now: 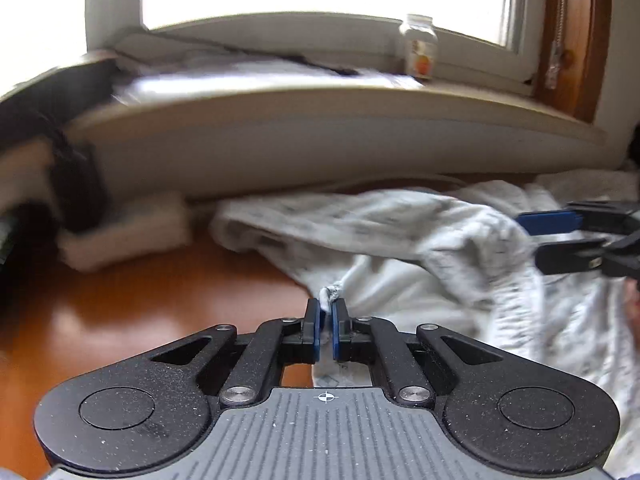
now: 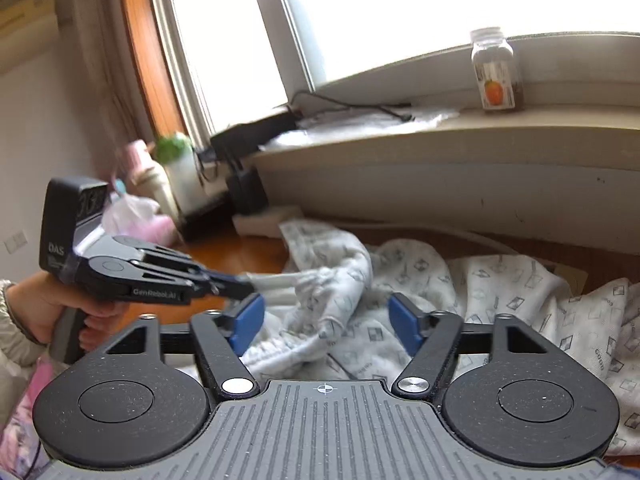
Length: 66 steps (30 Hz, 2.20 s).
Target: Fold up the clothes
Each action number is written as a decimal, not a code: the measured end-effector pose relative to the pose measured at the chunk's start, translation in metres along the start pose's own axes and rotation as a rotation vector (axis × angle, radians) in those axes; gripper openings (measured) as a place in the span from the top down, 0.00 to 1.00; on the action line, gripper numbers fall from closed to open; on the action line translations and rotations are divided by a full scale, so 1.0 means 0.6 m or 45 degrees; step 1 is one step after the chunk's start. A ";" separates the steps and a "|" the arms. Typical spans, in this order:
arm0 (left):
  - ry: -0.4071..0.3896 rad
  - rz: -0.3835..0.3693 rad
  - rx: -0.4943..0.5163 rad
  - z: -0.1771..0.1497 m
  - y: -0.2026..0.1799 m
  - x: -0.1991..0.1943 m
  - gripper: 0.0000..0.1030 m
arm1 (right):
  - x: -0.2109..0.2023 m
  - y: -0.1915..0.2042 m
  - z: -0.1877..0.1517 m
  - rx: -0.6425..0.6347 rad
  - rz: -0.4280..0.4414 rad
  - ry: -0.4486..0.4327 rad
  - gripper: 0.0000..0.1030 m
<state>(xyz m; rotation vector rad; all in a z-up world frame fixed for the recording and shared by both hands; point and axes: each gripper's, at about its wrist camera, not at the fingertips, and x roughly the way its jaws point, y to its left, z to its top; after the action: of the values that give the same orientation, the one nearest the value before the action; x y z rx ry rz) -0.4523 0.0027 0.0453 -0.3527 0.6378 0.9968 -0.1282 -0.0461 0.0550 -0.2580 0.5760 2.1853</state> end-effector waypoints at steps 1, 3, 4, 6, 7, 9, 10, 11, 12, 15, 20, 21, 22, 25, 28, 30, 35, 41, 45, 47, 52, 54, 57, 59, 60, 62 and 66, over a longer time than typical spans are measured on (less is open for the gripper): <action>-0.006 0.041 -0.007 0.001 0.018 -0.013 0.95 | -0.001 0.001 0.002 -0.003 -0.009 0.004 0.33; -0.003 0.152 -0.030 0.000 0.062 -0.032 0.95 | -0.002 0.004 0.007 -0.010 -0.028 0.014 0.33; 0.005 0.190 -0.051 -0.002 0.085 -0.036 0.95 | -0.002 0.008 0.010 -0.024 -0.032 0.021 0.33; 0.040 0.243 -0.098 -0.006 0.127 -0.040 0.95 | -0.002 0.020 0.015 -0.067 -0.054 0.041 0.33; 0.093 0.216 -0.126 -0.010 0.142 -0.033 0.94 | -0.001 0.026 0.017 -0.097 -0.072 0.053 0.33; 0.145 0.180 -0.133 -0.023 0.150 -0.023 0.91 | 0.009 0.033 0.015 -0.151 -0.104 0.104 0.32; 0.134 0.184 -0.141 -0.026 0.149 -0.024 0.86 | 0.008 0.033 0.010 -0.172 -0.120 0.109 0.32; 0.124 0.189 -0.148 -0.030 0.148 -0.025 0.86 | 0.010 0.032 0.007 -0.188 -0.131 0.118 0.32; 0.105 0.185 -0.163 -0.029 0.146 -0.027 0.86 | 0.011 0.030 0.003 -0.184 -0.127 0.132 0.32; 0.011 0.203 -0.188 -0.017 0.141 -0.036 0.71 | 0.014 0.022 -0.007 -0.163 -0.097 0.168 0.32; -0.059 0.164 -0.178 0.022 0.123 -0.021 0.66 | 0.023 0.020 -0.021 -0.186 -0.101 0.201 0.32; -0.062 0.145 -0.167 0.030 0.119 -0.013 0.66 | 0.023 0.020 -0.020 -0.186 -0.098 0.199 0.32; -0.053 0.120 -0.152 0.034 0.113 -0.001 0.66 | 0.022 0.020 -0.020 -0.185 -0.096 0.197 0.31; 0.006 0.131 -0.102 0.046 0.104 0.051 0.64 | 0.025 0.022 -0.020 -0.192 -0.097 0.206 0.30; 0.057 0.155 -0.088 0.054 0.107 0.095 0.63 | 0.025 0.023 -0.020 -0.193 -0.091 0.206 0.28; 0.062 0.127 -0.079 0.056 0.107 0.106 0.67 | 0.022 0.019 -0.020 -0.174 -0.081 0.201 0.27; -0.148 0.326 -0.027 0.074 0.103 0.078 0.95 | 0.020 0.010 -0.019 -0.129 -0.062 0.202 0.27; -0.151 0.332 -0.021 0.074 0.100 0.040 0.76 | 0.022 0.010 -0.020 -0.126 -0.066 0.209 0.27; -0.134 0.275 -0.092 0.033 0.103 -0.018 0.61 | 0.024 0.011 -0.020 -0.133 -0.075 0.220 0.27; -0.106 0.224 -0.127 -0.005 0.099 -0.053 0.61 | 0.025 0.012 -0.020 -0.135 -0.080 0.225 0.27; -0.041 0.143 -0.245 -0.106 0.101 -0.145 0.61 | 0.028 0.013 -0.020 -0.142 -0.091 0.236 0.27; -0.038 0.107 -0.298 -0.144 0.096 -0.173 0.61 | 0.030 0.014 -0.021 -0.147 -0.096 0.242 0.27; -0.030 0.055 -0.342 -0.172 0.082 -0.191 0.61 | 0.031 0.016 -0.022 -0.157 -0.103 0.250 0.26; -0.013 0.037 -0.331 -0.176 0.072 -0.187 0.61 | 0.032 0.017 -0.022 -0.164 -0.108 0.255 0.26; -0.013 0.032 -0.323 -0.175 0.069 -0.185 0.61 | 0.033 0.018 -0.022 -0.167 -0.112 0.257 0.25; -0.014 0.021 -0.308 -0.173 0.062 -0.181 0.64 | 0.034 0.019 -0.022 -0.173 -0.119 0.260 0.25; -0.006 0.030 -0.234 -0.172 0.046 -0.173 0.87 | 0.037 0.023 -0.023 -0.194 -0.134 0.268 0.25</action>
<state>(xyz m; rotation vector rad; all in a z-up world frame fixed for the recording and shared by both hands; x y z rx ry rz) -0.5506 -0.1087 0.0328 -0.5051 0.5489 1.0814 -0.1530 -0.0455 0.0390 -0.5918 0.4994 2.1162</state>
